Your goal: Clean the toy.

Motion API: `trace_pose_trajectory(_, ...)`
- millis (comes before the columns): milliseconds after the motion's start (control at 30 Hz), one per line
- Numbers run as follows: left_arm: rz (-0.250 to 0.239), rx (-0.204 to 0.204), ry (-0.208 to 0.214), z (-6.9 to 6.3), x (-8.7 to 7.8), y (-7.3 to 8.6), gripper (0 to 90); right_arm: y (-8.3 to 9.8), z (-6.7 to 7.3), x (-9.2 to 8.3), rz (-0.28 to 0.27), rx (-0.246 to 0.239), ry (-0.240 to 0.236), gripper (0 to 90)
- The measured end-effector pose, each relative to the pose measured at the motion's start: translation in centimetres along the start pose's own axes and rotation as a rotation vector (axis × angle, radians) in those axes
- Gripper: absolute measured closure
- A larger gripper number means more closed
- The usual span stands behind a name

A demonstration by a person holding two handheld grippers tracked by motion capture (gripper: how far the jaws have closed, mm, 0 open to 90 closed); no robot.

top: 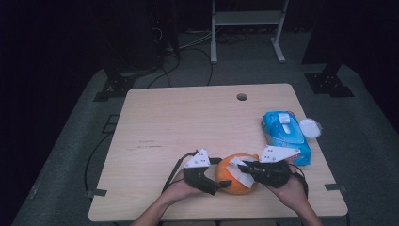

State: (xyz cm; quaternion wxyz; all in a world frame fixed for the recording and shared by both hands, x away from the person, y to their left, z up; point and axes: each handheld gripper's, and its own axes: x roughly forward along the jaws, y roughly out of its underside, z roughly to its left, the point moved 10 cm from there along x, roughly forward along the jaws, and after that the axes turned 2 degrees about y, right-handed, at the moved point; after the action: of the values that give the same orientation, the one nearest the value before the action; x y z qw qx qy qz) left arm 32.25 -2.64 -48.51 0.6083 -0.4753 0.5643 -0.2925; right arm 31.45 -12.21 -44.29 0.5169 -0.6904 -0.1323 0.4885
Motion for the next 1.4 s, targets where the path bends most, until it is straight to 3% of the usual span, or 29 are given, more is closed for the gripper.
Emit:
trace_pose_trajectory(100, 0.004, 0.029, -0.011, -0.2, 0.0, -0.2, 26.1, -0.6, 0.4, 0.1, -0.017, -0.018, 0.027, 80.7)
trace_pose_trajectory(133, 0.010, 0.084, -0.016, -0.7, 0.2, -0.4, 27.0, -1.5, 1.2, 0.3, -0.052, -0.031, 0.040, 80.7)
trace_pose_trajectory(233, 0.027, 0.133, -0.023, -1.2, 0.3, -0.3, 29.0, -1.9, 2.5, 1.2, -0.035, -0.090, 0.037, 80.7)
trace_pose_trajectory(300, 0.029, 0.140, -0.021, -1.2, 0.2, -0.2, 30.4, -1.9, 2.6, 1.4, -0.025, -0.102, 0.044, 80.7)
trace_pose_trajectory(467, 0.027, 0.110, -0.006, -0.7, -0.2, 0.3, 29.8, -0.9, -1.1, -0.4, -0.031, -0.021, 0.122, 80.6)
trace_pose_trajectory(567, 0.019, 0.092, 0.014, -0.9, 0.0, 0.0, 24.0, -0.2, -1.9, -0.8, -0.028, 0.016, 0.102, 80.6)
trace_pose_trajectory(633, 0.012, 0.072, 0.018, -0.9, 0.0, -0.2, 17.3, -0.1, -1.5, -0.7, -0.011, -0.001, 0.092, 81.0)
trace_pose_trajectory(733, -0.016, 0.007, 0.042, -0.7, -0.1, -0.5, 10.1, -0.3, -0.3, -0.3, -0.016, -0.044, 0.041, 81.2)
trace_pose_trajectory(800, -0.007, 0.026, 0.049, -0.9, 0.1, -0.3, 13.6, -0.5, 0.4, 0.1, -0.012, -0.066, 0.035, 81.4)
trace_pose_trajectory(900, 0.002, 0.089, 0.035, -1.5, 0.3, -0.4, 23.6, -1.1, 2.1, 0.7, -0.026, -0.072, -0.007, 81.3)
trace_pose_trajectory(967, 0.017, 0.139, 0.011, -1.7, 0.2, -0.4, 29.0, -1.3, 3.0, 1.5, -0.017, -0.111, -0.004, 81.2)
trace_pose_trajectory(1033, 0.001, 0.140, -0.007, -1.4, -0.2, -0.5, 34.2, -1.4, 3.1, 1.6, -0.011, -0.133, 0.014, 81.3)
trace_pose_trajectory(1100, -0.025, 0.141, -0.026, -1.1, -0.4, -0.9, 36.5, -1.8, 2.0, 1.0, -0.034, -0.107, 0.045, 81.3)
trace_pose_trajectory(1167, -0.046, 0.173, -0.048, -1.0, -0.5, -1.3, 36.9, -2.0, 0.8, 0.2, -0.055, -0.050, 0.068, 81.3)
trace_pose_trajectory(1233, -0.044, 0.182, -0.052, -1.0, -0.5, -1.4, 36.8, -2.1, 0.4, -0.3, -0.079, -0.007, 0.055, 81.3)
trace_pose_trajectory(1300, -0.042, 0.186, -0.049, -0.9, -0.6, -1.3, 36.3, -2.0, 0.3, -0.4, -0.077, -0.007, 0.057, 81.2)
trace_pose_trajectory(1400, -0.028, 0.156, -0.017, -1.1, -0.7, -1.1, 31.6, -1.4, -0.3, -0.2, -0.053, 0.012, 0.046, 81.1)
